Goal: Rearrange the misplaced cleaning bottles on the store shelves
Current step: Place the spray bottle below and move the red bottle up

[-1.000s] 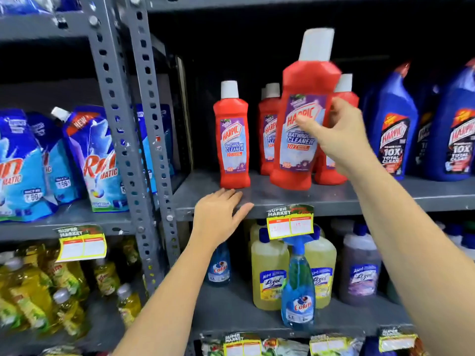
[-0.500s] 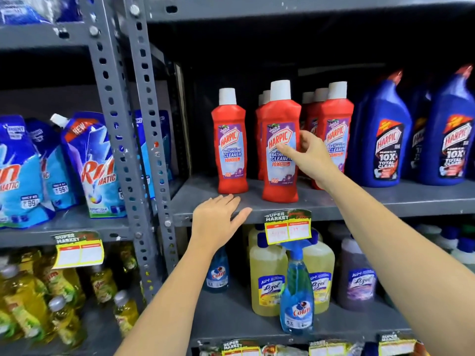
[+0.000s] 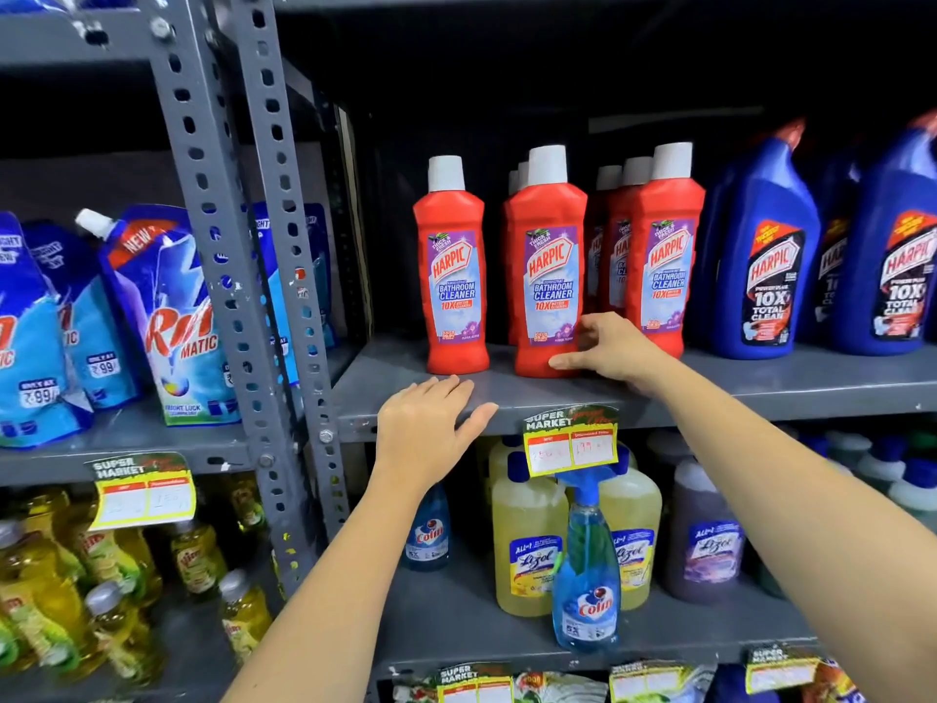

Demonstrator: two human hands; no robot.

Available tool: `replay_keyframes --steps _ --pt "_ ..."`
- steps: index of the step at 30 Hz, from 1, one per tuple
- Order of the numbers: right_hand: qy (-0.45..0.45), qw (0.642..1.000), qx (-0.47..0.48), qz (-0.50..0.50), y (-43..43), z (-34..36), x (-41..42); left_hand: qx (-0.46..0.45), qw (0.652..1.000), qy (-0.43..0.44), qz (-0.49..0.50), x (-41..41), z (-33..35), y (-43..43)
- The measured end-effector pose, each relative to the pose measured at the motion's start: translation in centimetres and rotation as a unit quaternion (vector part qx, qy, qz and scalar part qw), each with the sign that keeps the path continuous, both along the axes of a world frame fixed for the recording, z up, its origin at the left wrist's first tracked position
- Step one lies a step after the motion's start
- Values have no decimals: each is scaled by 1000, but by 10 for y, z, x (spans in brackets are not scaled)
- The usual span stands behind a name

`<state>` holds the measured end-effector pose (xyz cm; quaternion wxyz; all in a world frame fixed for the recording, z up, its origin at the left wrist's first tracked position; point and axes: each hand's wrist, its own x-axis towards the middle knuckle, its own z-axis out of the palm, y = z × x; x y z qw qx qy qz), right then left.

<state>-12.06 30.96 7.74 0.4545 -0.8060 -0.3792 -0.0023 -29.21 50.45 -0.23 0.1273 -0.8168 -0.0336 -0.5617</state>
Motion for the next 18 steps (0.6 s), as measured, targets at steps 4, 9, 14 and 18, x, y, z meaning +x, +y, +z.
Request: replay_keyframes --steps 4,9,14,18 --pt "16 1000 0 4 6 1 11 2 1000 1 2 1 -1 0" --pt "73 997 40 8 6 -7 16 0 1000 -1 -1 1 -1 1" --pt "86 995 46 20 6 -9 16 4 1000 -12 -7 2 -2 2" --pt "69 996 46 13 8 -10 18 -2 1000 2 -3 1 -1 1"
